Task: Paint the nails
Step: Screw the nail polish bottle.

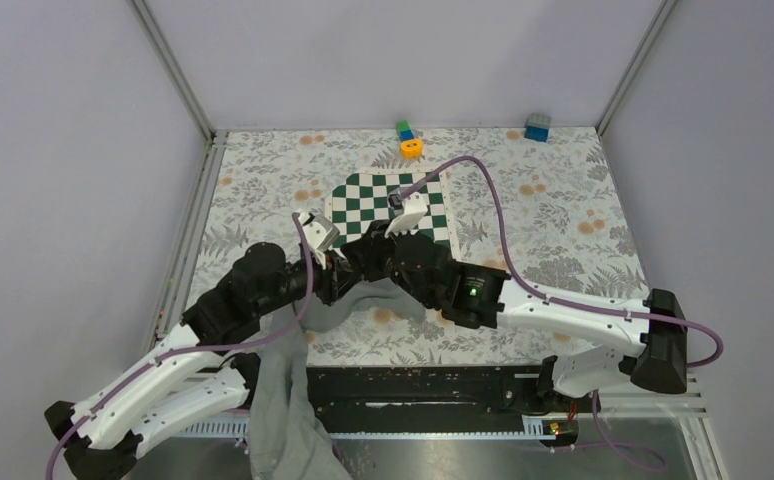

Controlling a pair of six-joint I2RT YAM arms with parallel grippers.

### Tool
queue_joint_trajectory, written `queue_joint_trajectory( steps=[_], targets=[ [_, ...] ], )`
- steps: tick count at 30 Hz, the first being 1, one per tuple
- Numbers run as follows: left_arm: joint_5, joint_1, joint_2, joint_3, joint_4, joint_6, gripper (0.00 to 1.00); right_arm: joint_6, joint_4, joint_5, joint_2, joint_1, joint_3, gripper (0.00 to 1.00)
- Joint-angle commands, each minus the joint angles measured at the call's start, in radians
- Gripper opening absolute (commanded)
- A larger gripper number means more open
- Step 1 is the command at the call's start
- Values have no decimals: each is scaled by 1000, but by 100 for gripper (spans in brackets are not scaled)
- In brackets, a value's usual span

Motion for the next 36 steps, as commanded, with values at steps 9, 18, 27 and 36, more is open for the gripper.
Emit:
queue_joint_trajectory(
  steps=[9,18,27,36],
  targets=[
    [38,-3,45,85,132,87,0,79,20,-31,-60,44,-9,52],
    [160,-15,46,91,140,115,0,-27,101,122,-308,44,-184,72],
    [435,-4,16,58,269,46,0,-328,458,-54,-601,44,-508,81],
    [908,20,89,-31,774,-303,0,-423,505,-536,-680,44,-472,84]
  ],
)
